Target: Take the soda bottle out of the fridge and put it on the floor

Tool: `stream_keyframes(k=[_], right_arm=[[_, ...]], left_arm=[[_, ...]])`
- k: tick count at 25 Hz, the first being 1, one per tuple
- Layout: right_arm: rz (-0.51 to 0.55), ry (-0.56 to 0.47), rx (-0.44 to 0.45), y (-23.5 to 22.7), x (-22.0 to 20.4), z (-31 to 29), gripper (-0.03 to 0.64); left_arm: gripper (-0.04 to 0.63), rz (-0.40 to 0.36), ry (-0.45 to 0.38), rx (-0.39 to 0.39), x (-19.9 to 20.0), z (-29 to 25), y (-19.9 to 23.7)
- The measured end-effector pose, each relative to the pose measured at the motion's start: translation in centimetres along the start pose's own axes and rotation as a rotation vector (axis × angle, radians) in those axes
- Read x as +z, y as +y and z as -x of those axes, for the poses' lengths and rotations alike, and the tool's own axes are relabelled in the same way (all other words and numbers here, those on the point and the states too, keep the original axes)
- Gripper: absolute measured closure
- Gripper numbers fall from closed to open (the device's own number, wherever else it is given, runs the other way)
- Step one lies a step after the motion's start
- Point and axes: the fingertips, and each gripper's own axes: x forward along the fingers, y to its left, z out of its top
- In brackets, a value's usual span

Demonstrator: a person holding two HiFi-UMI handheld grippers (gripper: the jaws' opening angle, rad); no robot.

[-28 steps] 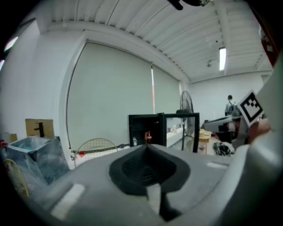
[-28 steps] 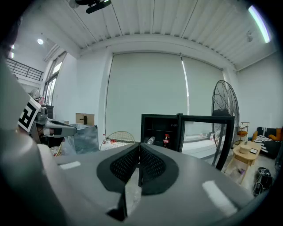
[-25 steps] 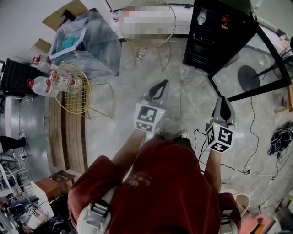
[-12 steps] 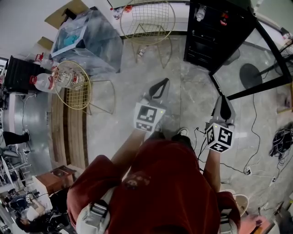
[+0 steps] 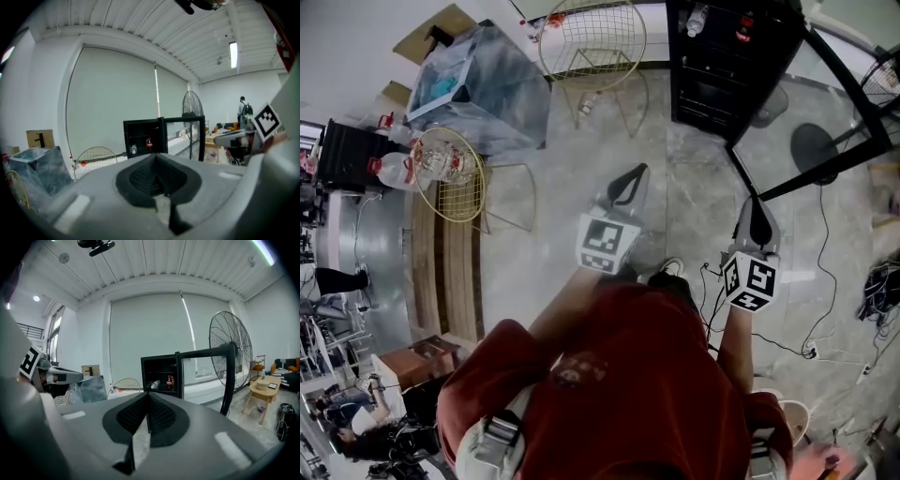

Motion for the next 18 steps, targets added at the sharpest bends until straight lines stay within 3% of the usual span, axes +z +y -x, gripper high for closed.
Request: stream_keyframes(k=[8, 18], right_arm=[[-0.020, -0.007, -0.022, -3.3, -0.9, 1.1, 0.615], [-0.008, 0.006, -0.018, -3.9, -0.9, -1.2, 0.615]], left_arm=[[0.595, 0.000, 0.020, -0.005, -0.5, -1.1, -2.8], [0.595, 0.013, 0.023, 0.002, -1.0, -2.9, -1.9]])
